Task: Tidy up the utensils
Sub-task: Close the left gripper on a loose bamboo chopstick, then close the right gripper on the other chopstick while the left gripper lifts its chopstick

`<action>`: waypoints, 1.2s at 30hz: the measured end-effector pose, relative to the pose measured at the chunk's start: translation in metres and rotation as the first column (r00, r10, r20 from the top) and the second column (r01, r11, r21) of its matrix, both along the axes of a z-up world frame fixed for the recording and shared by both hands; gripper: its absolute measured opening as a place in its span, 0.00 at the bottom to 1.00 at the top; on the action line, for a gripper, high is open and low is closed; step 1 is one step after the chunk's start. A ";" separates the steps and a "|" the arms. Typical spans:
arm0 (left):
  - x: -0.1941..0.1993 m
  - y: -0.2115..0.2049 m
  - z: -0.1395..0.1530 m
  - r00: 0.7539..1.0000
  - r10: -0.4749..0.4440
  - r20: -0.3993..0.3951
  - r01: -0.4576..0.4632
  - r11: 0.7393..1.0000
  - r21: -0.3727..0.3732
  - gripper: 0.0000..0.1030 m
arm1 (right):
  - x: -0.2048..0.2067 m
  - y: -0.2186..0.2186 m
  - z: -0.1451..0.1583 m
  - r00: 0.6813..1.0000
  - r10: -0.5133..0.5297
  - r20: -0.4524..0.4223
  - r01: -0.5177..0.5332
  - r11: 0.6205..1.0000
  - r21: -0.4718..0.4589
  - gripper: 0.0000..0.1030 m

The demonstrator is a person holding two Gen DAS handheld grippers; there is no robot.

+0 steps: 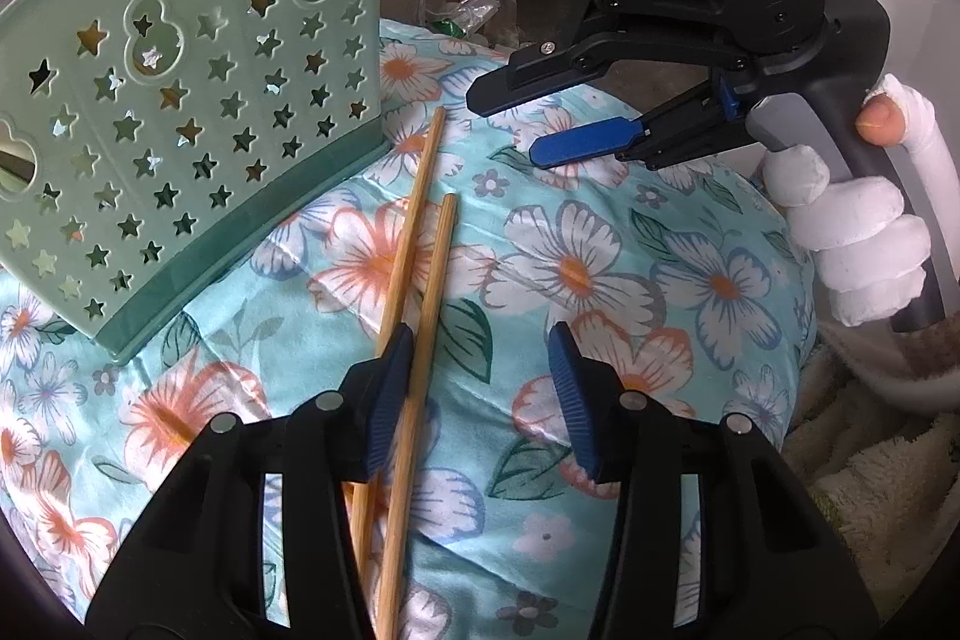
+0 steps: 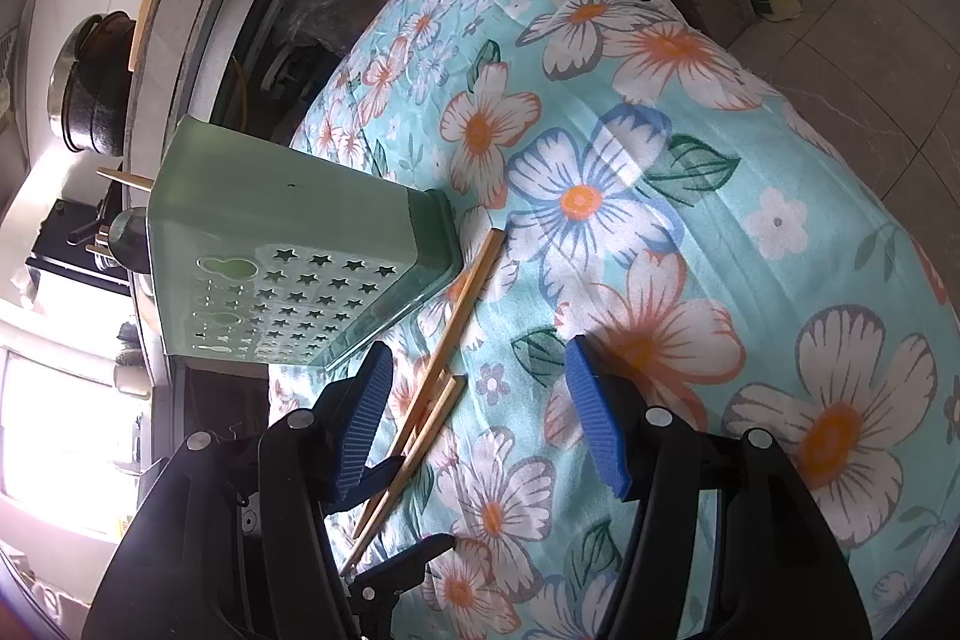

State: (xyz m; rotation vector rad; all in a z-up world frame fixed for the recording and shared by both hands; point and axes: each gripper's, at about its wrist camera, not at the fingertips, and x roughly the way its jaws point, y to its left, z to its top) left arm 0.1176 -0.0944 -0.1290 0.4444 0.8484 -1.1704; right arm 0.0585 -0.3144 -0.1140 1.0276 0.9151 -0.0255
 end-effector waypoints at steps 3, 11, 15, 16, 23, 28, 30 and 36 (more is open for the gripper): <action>0.004 0.001 0.000 1.000 0.014 0.003 -0.014 1.000 0.001 0.33 | 0.000 0.000 0.000 1.000 -0.001 0.000 0.001 1.000 0.001 0.57; 0.023 0.011 0.002 0.997 0.071 -0.015 -0.071 0.997 0.013 0.09 | 0.000 0.000 -0.002 1.000 -0.003 -0.003 0.003 1.000 0.000 0.57; 0.027 0.013 0.004 0.998 0.065 -0.028 -0.064 0.998 0.012 0.08 | 0.001 0.000 0.001 1.000 0.001 0.002 -0.001 1.000 -0.001 0.57; 0.027 0.015 0.005 0.997 0.059 -0.039 -0.059 0.998 0.009 0.08 | 0.001 0.001 0.002 1.000 0.003 0.005 -0.003 1.000 -0.001 0.57; 0.018 0.018 0.009 0.997 0.031 -0.067 -0.029 0.999 0.031 0.11 | 0.011 0.005 0.006 1.000 0.024 0.020 -0.024 1.000 0.006 0.57; 0.014 0.005 0.011 0.999 0.013 -0.042 -0.011 0.999 0.045 0.19 | 0.025 0.003 0.003 0.999 0.027 0.016 -0.027 1.000 -0.005 0.51; 0.007 -0.005 0.013 0.999 0.014 -0.037 -0.012 0.999 0.050 0.19 | 0.032 0.001 -0.002 1.000 0.024 0.008 -0.025 1.000 0.014 0.47; 0.003 -0.020 0.017 0.999 0.025 -0.045 -0.023 0.998 0.051 0.18 | 0.045 -0.007 -0.019 1.000 0.016 -0.004 -0.016 0.995 0.096 0.31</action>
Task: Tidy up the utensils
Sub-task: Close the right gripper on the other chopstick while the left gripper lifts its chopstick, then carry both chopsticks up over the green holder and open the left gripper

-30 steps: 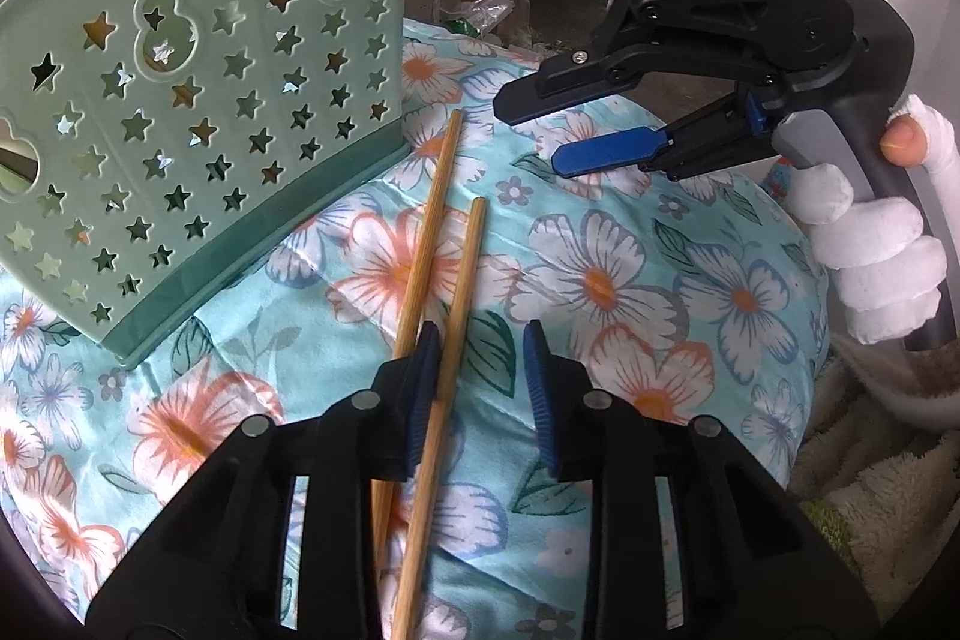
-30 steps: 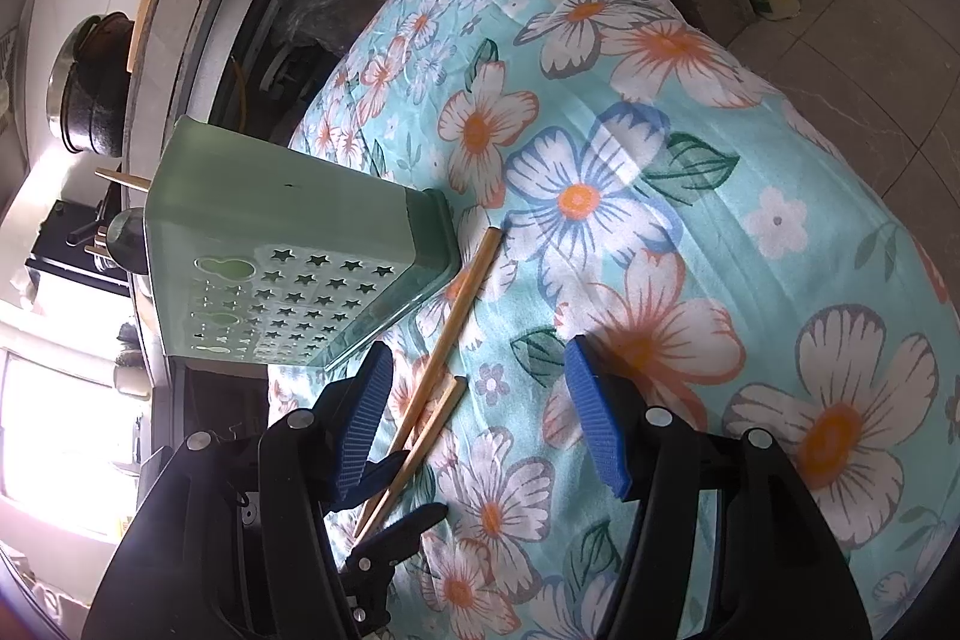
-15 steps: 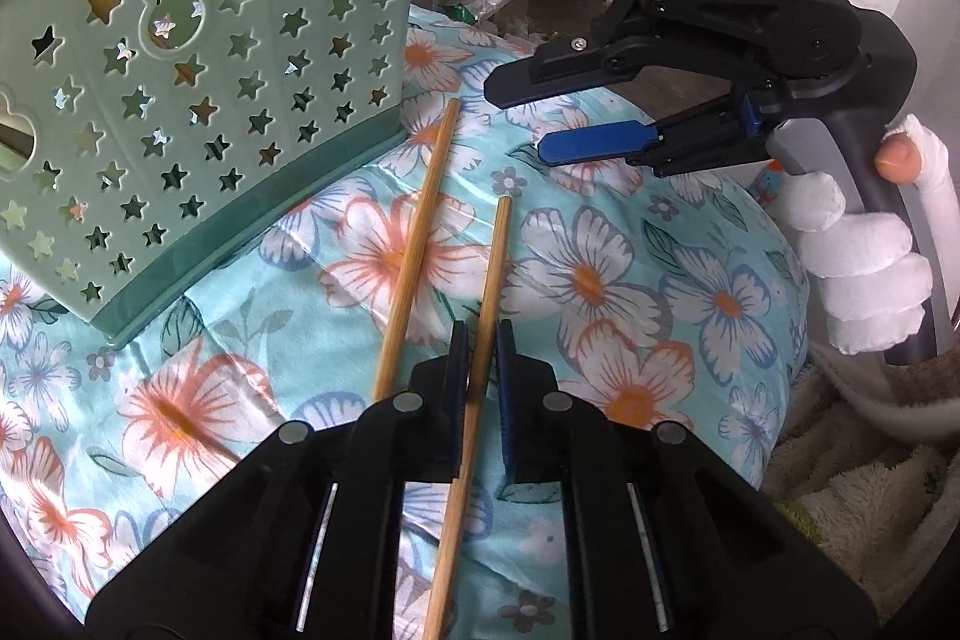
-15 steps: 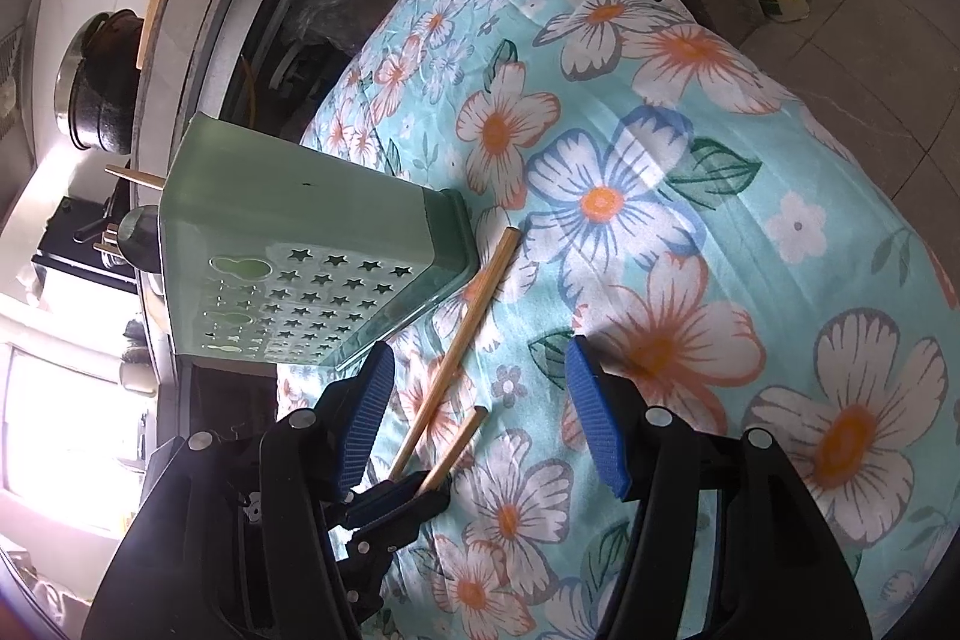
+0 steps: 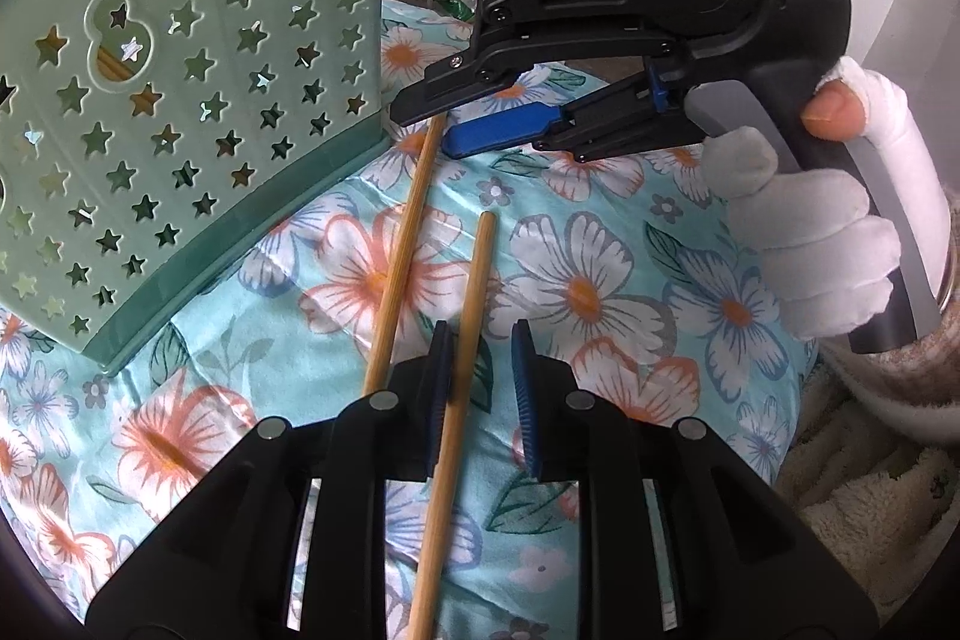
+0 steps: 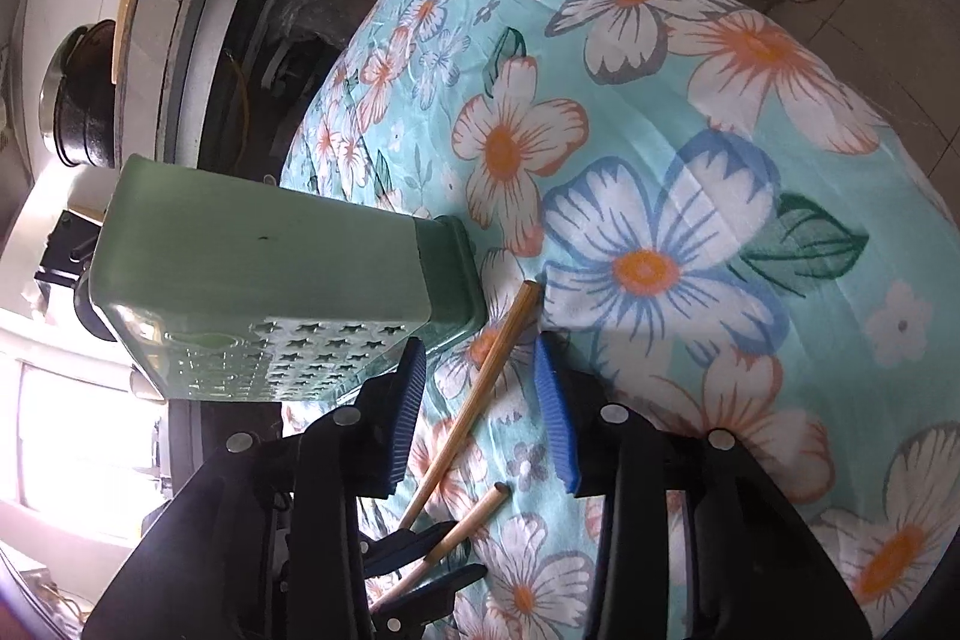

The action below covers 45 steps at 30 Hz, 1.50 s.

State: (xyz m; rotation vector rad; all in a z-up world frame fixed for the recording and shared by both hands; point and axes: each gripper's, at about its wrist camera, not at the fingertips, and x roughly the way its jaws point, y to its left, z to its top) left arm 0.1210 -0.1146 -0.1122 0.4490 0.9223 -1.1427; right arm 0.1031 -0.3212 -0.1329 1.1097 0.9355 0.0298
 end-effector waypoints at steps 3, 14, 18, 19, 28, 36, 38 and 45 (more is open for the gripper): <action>-0.001 0.001 0.003 1.000 0.002 0.004 -0.002 1.000 0.005 0.18 | 0.002 -0.002 -0.004 1.000 0.003 0.000 -0.003 1.000 0.023 0.25; -0.011 -0.016 0.002 0.999 0.033 0.020 -0.033 0.999 0.033 0.18 | 0.003 -0.005 -0.018 1.000 0.001 0.014 -0.003 0.992 0.123 0.11; -0.016 -0.029 0.003 0.998 0.054 0.041 -0.056 0.997 0.057 0.18 | -0.004 -0.011 -0.019 0.999 -0.012 0.042 0.005 0.988 0.155 0.10; -0.016 -0.033 0.002 0.997 0.061 0.047 -0.064 0.996 0.063 0.18 | -0.007 -0.013 -0.018 0.999 -0.016 0.051 0.008 0.987 0.159 0.10; -0.042 -0.066 0.009 0.982 0.096 0.162 -0.115 0.987 0.110 0.11 | -0.041 -0.046 -0.008 0.988 -0.094 0.120 0.072 0.982 0.176 0.09; -0.075 -0.077 0.035 0.967 0.144 0.212 -0.164 0.983 0.080 0.05 | -0.040 -0.051 0.045 0.968 -0.030 0.251 0.027 0.999 0.018 0.08; -0.079 -0.071 0.050 0.967 0.178 0.181 -0.188 0.981 0.040 0.05 | -0.040 -0.048 0.065 0.956 -0.001 0.292 0.016 0.999 -0.050 0.07; -0.068 -0.020 0.119 0.948 0.303 0.094 -0.280 0.939 -0.200 0.05 | -0.042 -0.038 0.128 0.912 0.104 0.397 0.008 0.963 -0.270 0.07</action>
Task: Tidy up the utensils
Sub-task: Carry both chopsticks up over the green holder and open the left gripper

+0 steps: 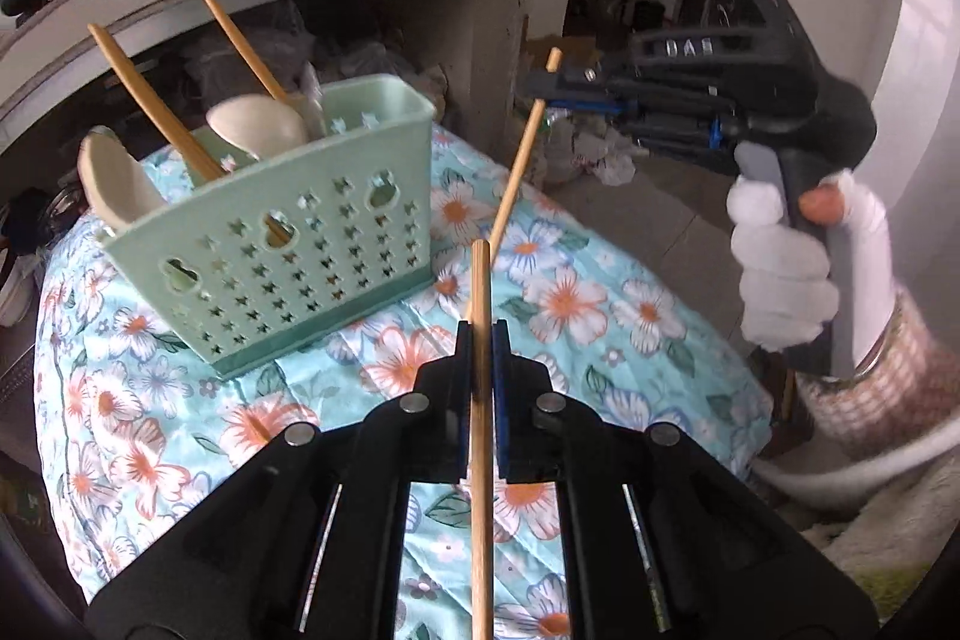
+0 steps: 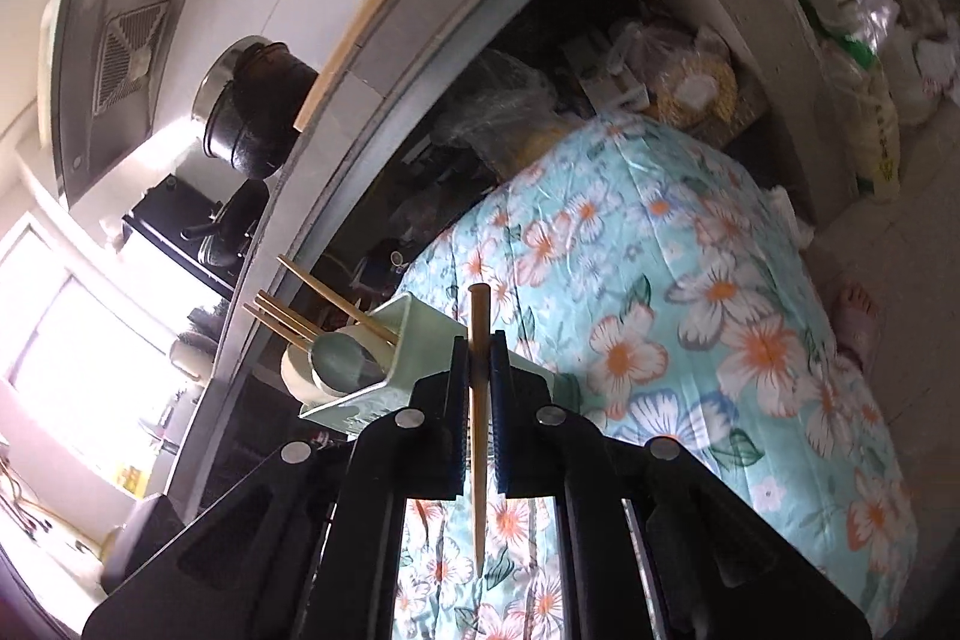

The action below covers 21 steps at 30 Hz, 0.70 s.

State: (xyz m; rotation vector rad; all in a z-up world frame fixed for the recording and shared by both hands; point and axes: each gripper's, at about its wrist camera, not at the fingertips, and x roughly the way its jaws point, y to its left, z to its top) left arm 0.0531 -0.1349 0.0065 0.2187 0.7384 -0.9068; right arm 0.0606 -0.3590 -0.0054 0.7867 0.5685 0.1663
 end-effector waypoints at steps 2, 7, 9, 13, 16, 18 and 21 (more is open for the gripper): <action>0.011 0.020 0.021 0.999 0.045 0.010 -0.044 0.997 -0.066 0.05 | -0.003 0.005 0.014 1.000 0.005 0.027 -0.004 0.999 -0.050 0.07; 0.035 0.061 0.085 0.988 0.149 0.041 -0.130 0.945 -0.301 0.05 | -0.016 0.013 0.040 0.996 0.018 0.083 -0.007 0.991 -0.132 0.07; 0.043 0.071 0.108 0.981 0.188 0.056 -0.152 0.907 -0.393 0.05 | -0.020 0.015 0.046 0.995 0.025 0.094 -0.011 0.989 -0.145 0.07; 0.058 0.075 0.141 0.954 0.276 0.118 -0.181 0.841 -0.510 0.05 | -0.027 0.013 0.055 0.993 0.032 0.117 -0.013 0.987 -0.162 0.07; 0.071 0.070 0.156 0.940 0.322 0.112 -0.194 0.775 -0.602 0.05 | -0.029 0.010 0.058 0.991 0.042 0.123 -0.022 0.987 -0.161 0.07; 0.081 0.064 0.165 0.923 0.367 0.113 -0.210 0.731 -0.649 0.05 | -0.028 0.009 0.058 0.991 0.050 0.122 -0.031 0.987 -0.157 0.07; 0.096 0.063 0.176 0.896 0.428 0.119 -0.227 0.671 -0.706 0.05 | -0.028 0.004 0.058 0.991 0.056 0.125 -0.036 0.988 -0.152 0.07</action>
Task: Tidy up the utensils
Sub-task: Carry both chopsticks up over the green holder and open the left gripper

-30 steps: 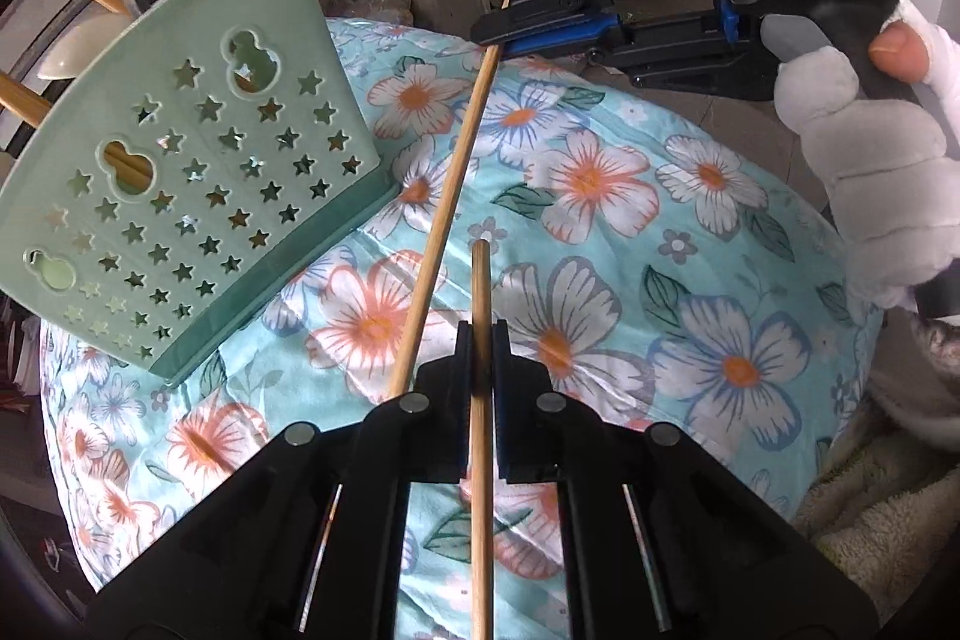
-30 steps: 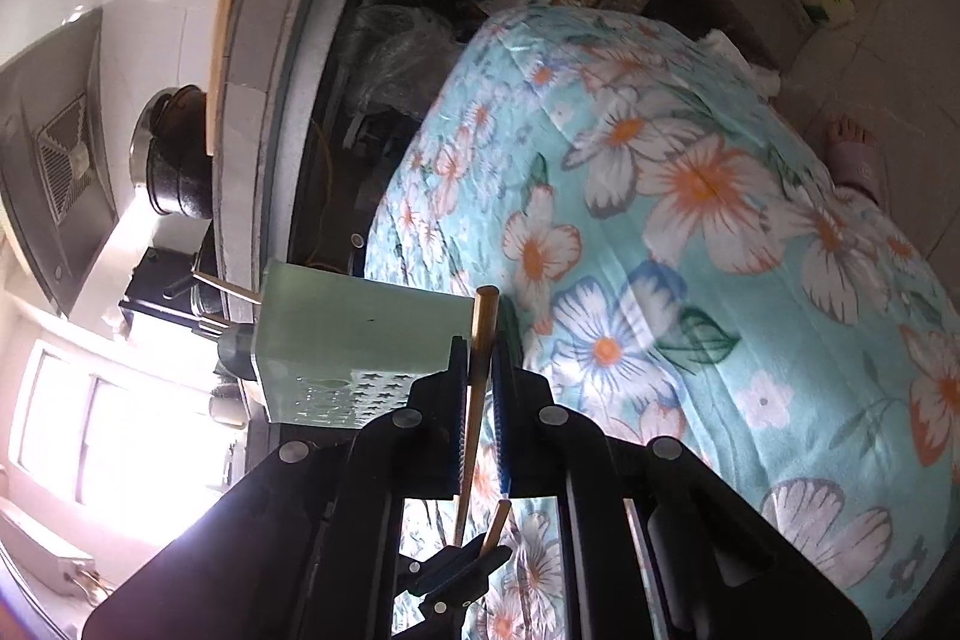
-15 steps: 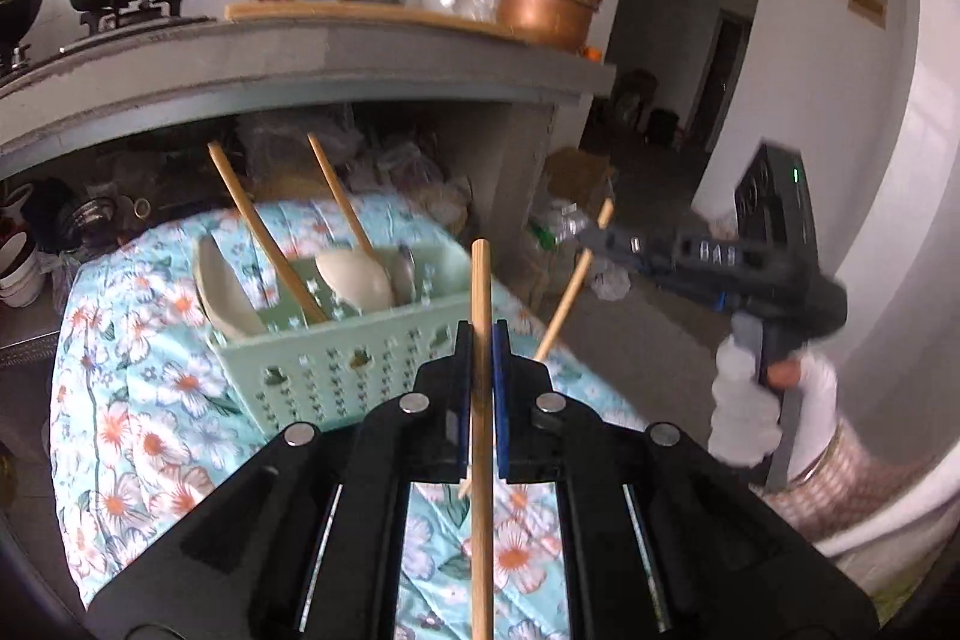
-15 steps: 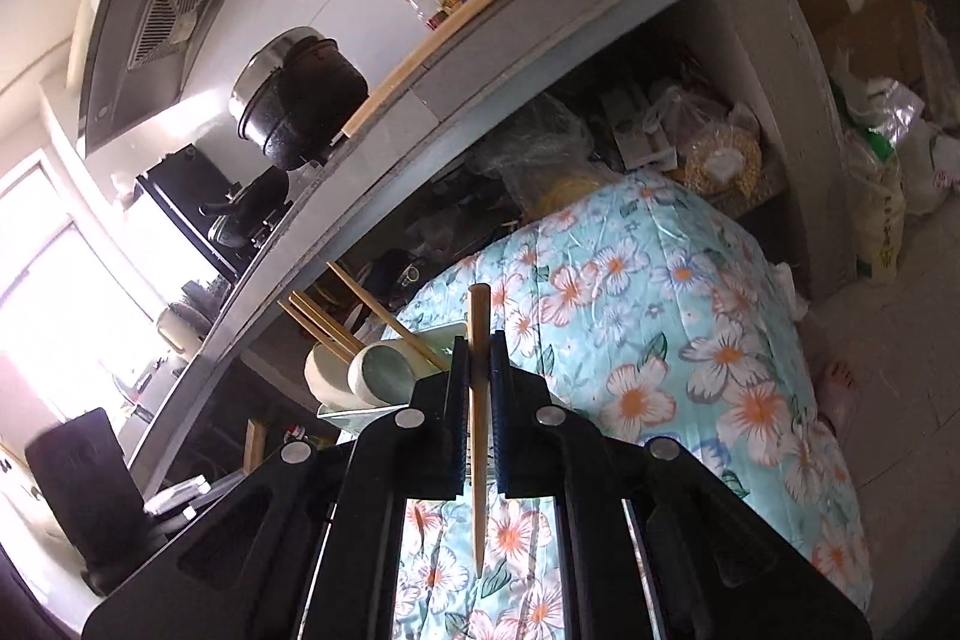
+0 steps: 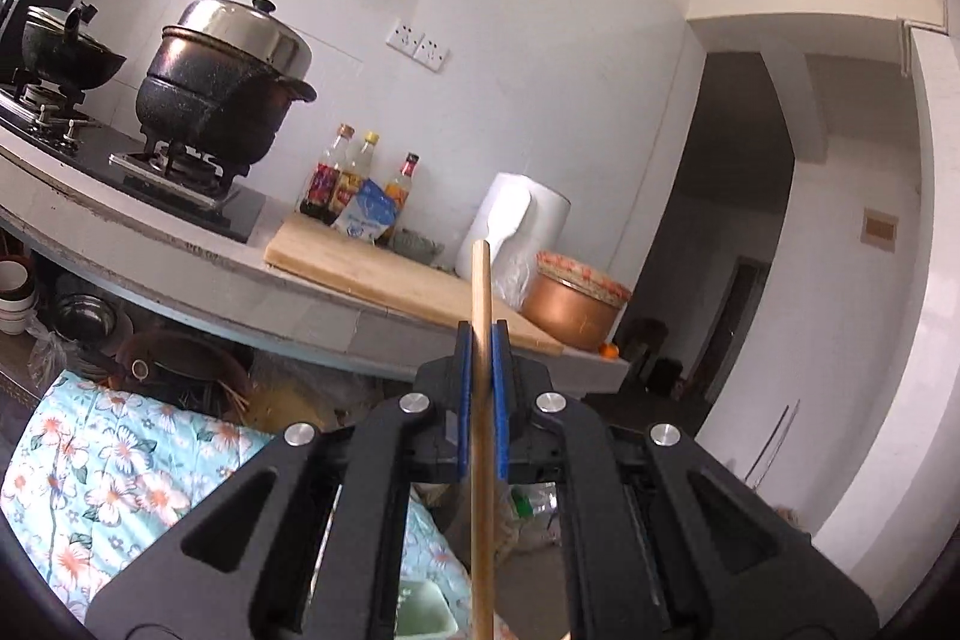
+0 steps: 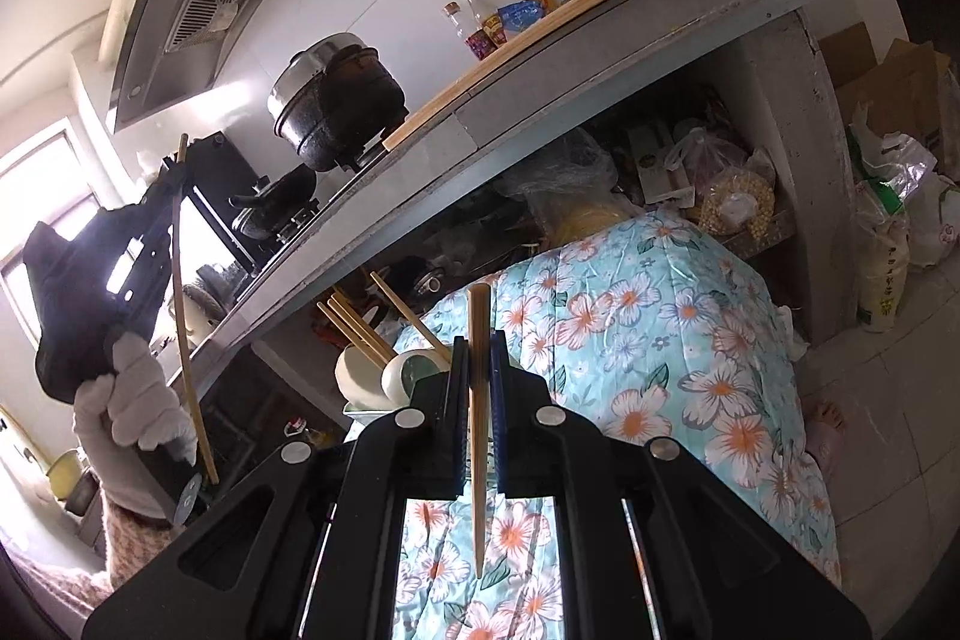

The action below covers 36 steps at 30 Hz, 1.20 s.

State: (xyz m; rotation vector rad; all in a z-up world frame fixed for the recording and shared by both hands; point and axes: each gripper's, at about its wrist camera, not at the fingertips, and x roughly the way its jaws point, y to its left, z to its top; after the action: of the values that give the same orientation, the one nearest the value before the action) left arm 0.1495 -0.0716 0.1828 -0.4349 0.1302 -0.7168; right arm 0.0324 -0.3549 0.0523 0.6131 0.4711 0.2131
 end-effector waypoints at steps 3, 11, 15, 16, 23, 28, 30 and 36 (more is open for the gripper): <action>0.012 -0.006 0.005 0.999 0.047 0.014 -0.047 0.998 -0.047 0.05 | 0.002 -0.006 -0.002 1.000 0.002 -0.001 -0.002 1.000 0.013 0.07; 0.046 -0.028 -0.018 0.996 0.088 -0.029 -0.090 0.994 -0.070 0.05 | 0.009 -0.017 -0.010 1.000 0.009 -0.013 -0.008 0.999 0.053 0.07; 0.058 -0.035 -0.031 0.994 0.101 -0.046 -0.105 0.991 -0.084 0.05 | 0.012 -0.019 -0.013 1.000 0.013 -0.017 -0.011 0.998 0.062 0.07; 0.062 -0.037 -0.034 0.993 0.106 -0.048 -0.109 0.991 -0.082 0.05 | 0.012 -0.019 -0.013 1.000 0.012 -0.018 -0.011 0.998 0.064 0.07; 0.074 -0.044 -0.058 0.990 0.128 -0.065 -0.131 0.990 -0.046 0.05 | 0.013 -0.023 -0.015 1.000 -0.014 -0.019 0.015 0.997 0.070 0.07; 0.076 -0.044 -0.068 0.988 0.147 -0.048 -0.148 0.988 -0.032 0.05 | 0.014 -0.025 -0.018 0.999 -0.033 -0.034 0.035 0.997 0.070 0.07; 0.075 -0.044 -0.073 0.987 0.154 -0.038 -0.155 0.988 -0.026 0.05 | 0.016 -0.024 -0.019 0.998 -0.037 -0.040 0.040 0.997 0.067 0.07; 0.079 -0.039 -0.085 0.988 0.148 -0.052 -0.150 0.988 -0.037 0.05 | 0.022 -0.023 -0.022 0.997 -0.043 -0.060 0.047 0.997 0.068 0.07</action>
State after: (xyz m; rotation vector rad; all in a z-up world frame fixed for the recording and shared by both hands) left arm 0.2283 -0.1108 0.0974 -0.4958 0.1278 -0.5632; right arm 0.0540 -0.3779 0.0302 0.6984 0.5071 0.1691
